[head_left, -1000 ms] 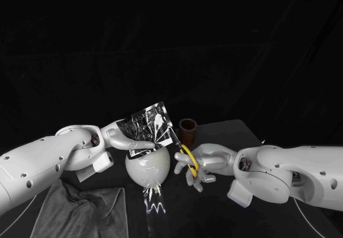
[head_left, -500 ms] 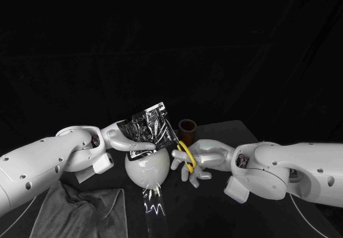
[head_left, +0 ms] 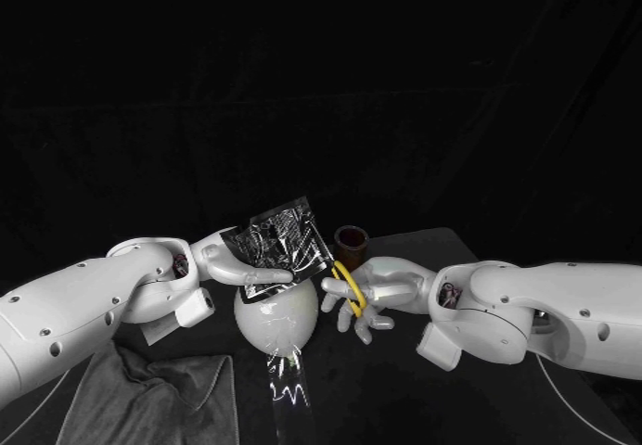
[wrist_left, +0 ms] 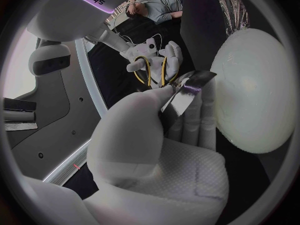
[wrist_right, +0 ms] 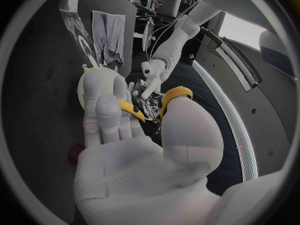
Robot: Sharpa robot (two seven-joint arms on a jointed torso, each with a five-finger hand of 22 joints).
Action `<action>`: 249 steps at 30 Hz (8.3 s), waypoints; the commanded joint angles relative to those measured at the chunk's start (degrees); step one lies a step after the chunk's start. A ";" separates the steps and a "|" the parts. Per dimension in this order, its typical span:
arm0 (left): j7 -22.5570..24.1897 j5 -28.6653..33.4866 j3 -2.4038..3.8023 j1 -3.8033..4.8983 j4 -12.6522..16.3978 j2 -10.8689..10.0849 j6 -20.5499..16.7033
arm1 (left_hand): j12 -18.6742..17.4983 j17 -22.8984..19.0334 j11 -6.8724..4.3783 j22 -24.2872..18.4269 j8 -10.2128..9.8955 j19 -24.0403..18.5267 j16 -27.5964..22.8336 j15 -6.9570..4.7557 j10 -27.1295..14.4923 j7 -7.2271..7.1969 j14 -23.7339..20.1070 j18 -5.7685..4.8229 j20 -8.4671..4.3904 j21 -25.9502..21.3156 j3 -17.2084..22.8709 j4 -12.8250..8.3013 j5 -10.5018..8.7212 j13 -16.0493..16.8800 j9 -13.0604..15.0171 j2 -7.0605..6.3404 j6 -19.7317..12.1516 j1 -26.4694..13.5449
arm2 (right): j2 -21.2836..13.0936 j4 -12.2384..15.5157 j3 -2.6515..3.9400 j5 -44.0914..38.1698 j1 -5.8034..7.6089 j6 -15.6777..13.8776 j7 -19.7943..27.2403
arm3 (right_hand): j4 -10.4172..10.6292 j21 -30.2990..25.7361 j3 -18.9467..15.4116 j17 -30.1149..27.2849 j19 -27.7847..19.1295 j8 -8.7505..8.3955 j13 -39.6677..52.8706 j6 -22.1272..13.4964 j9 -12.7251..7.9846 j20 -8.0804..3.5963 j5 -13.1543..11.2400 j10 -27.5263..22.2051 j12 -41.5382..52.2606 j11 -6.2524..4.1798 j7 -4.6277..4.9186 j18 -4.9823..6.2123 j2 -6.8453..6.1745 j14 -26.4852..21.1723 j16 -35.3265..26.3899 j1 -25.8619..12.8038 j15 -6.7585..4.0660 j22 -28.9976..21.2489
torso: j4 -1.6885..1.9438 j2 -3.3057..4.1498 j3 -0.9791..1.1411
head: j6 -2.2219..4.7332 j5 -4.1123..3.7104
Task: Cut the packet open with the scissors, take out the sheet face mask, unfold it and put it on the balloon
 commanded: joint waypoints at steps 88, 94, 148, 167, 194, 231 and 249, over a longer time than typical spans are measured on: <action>-1.69 1.79 -0.03 -0.03 -0.21 -0.15 4.24 | -0.22 0.40 -0.26 0.17 0.29 -0.58 0.61 -0.33 0.23 0.06 0.12 0.73 -0.06 0.32 -0.45 -0.24 0.40 0.05 6.11 0.68 0.21 -0.14 | 0.91 -1.72 0.11 -9.41 -2.19 5.69 -1.41 | 0.08 -0.31 -4.05 -1.66 -1.28 0.54 -12.31 0.10 -0.88 1.21 0.37 -6.22 -2.04 1.47 2.45 0.77 -5.17 -2.03 0.21 1.96 1.21 0.23 | 0.06 0.09 0.04 | 0.09 -0.08; -1.77 1.77 -0.03 -0.03 -0.01 -0.11 4.28 | -0.21 0.52 -0.26 0.19 0.29 -0.60 0.72 -0.33 0.24 0.07 0.15 0.73 -0.06 0.35 -0.47 -0.27 0.40 0.05 6.13 0.69 0.21 -0.12 | 1.79 -2.12 0.12 -9.36 -2.19 5.54 -0.97 | 0.08 -0.27 -3.70 -1.58 -1.30 0.51 -12.68 0.19 -0.93 1.21 0.29 -6.05 -2.04 1.47 2.46 0.78 -4.72 -1.99 0.37 2.10 1.21 0.26 | 0.00 0.08 0.06 | 0.04 0.07; -1.87 1.14 -0.02 -0.02 0.52 -0.14 4.46 | -0.20 0.66 -0.24 0.32 0.29 -0.73 0.92 -0.32 0.25 0.09 0.13 0.74 -0.05 0.49 -0.55 -0.38 0.40 0.06 6.22 0.74 0.22 -0.09 | 2.65 -4.34 0.67 -7.27 -1.99 1.71 2.33 | -0.26 1.09 2.45 0.28 -0.65 1.16 -16.51 4.91 -1.53 0.42 -0.33 -0.13 -0.46 0.22 1.31 0.88 5.08 0.03 3.49 3.63 0.17 1.17 | -0.02 0.02 0.04 | 0.47 -0.78; -1.71 1.58 -0.02 -0.03 0.11 -0.02 3.94 | -0.20 0.79 -0.23 0.38 0.28 -0.81 1.06 -0.32 0.26 0.11 0.14 0.74 -0.04 0.56 -0.59 -0.40 0.40 0.06 6.28 0.80 0.23 -0.10 | 2.03 -3.64 0.68 -6.99 -1.98 0.55 2.62 | 0.05 1.27 -2.42 -1.01 -1.21 -0.53 -19.52 2.28 -2.58 1.12 0.06 -4.41 -2.33 1.63 2.75 0.69 -3.29 -0.87 3.16 3.00 1.28 1.47 | -0.02 0.06 0.04 | 1.20 -1.28; -1.62 2.26 -0.01 -0.03 0.53 0.25 3.63 | -0.18 1.11 -0.23 0.46 0.28 -0.89 1.35 -0.30 0.30 0.13 0.22 0.74 -0.02 0.64 -0.65 -0.43 0.40 0.07 6.33 0.85 0.23 -0.13 | 2.85 -4.20 0.67 -4.11 -2.04 -3.47 4.93 | -0.24 4.82 2.50 2.18 0.83 0.34 -20.87 4.29 -2.56 0.81 -0.32 -1.52 -1.00 0.79 1.85 0.42 4.72 1.18 6.34 4.05 0.62 3.56 | -0.01 0.02 0.02 | 1.62 -1.71; -2.15 2.43 0.05 0.01 0.83 0.40 3.57 | -0.18 1.29 -0.22 0.56 0.26 -1.02 1.56 -0.29 0.31 0.13 0.21 0.74 -0.01 0.76 -0.71 -0.46 0.40 0.07 6.42 0.92 0.23 -0.15 | 3.48 -4.44 0.68 -3.72 -2.10 -6.88 6.69 | -0.48 14.43 -10.37 7.65 5.18 1.40 -15.33 6.32 0.90 -1.46 -0.39 2.05 -0.80 -0.89 0.23 -1.41 15.05 4.37 11.09 12.62 -1.03 10.01 | -0.02 0.03 0.06 | 1.67 -1.73; -2.27 2.16 0.05 0.01 0.99 0.43 3.75 | -0.18 1.37 -0.22 0.62 0.25 -1.08 1.67 -0.29 0.32 0.13 0.20 0.74 0.00 0.82 -0.74 -0.52 0.40 0.07 6.46 0.92 0.24 -0.13 | 3.75 -4.75 0.70 -2.62 -2.10 -8.84 8.04 | -0.32 14.53 -1.66 7.32 4.22 -0.37 -19.86 1.97 -1.41 1.11 -0.35 -4.82 -2.27 1.69 2.79 -1.02 8.26 3.44 11.94 9.43 1.30 10.32 | -0.04 0.04 0.03 | 2.54 -2.05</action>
